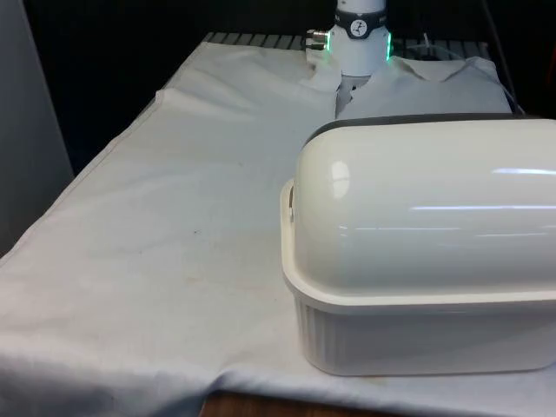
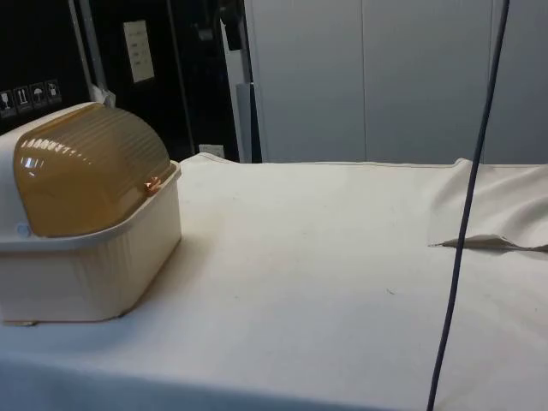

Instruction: Open the lid, then close it.

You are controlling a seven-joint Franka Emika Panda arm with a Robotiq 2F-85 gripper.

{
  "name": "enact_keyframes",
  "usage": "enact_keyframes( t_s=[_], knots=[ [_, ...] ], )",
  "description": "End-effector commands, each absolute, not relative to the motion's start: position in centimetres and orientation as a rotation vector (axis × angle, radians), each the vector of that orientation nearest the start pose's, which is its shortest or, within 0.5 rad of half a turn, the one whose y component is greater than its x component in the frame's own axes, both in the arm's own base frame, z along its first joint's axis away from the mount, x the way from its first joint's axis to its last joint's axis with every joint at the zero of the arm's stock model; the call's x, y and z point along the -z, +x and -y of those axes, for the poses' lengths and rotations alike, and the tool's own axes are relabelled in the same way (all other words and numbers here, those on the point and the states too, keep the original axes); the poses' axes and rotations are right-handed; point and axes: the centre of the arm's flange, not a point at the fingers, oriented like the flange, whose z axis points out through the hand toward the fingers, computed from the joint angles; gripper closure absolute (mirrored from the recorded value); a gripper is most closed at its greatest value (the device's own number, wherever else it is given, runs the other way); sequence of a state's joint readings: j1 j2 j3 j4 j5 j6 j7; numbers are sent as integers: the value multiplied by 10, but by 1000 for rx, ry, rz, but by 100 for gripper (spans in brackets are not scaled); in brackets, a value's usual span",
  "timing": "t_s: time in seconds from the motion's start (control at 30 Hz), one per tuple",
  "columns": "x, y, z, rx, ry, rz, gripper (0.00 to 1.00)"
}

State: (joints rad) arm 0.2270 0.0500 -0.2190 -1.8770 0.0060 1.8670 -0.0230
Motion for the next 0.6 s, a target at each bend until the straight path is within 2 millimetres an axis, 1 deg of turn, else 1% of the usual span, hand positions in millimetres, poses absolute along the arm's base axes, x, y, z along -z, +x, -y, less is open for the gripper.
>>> enact_keyframes(
  t_s=[0.0,0.03,0.13,0.3,0.33,0.37,0.57],
  knots=[
    [-474,568,-7,-97,-3145,47,0],
    [-468,570,-11,-88,-3146,47,0],
    [-460,571,-17,-67,-3148,55,0],
    [-452,572,-27,-37,-3149,71,0],
    [-452,572,-25,-58,-3148,74,0],
    [-449,572,-30,-33,-3149,78,0],
    [-434,570,-46,7,-3148,106,0]
  ],
)
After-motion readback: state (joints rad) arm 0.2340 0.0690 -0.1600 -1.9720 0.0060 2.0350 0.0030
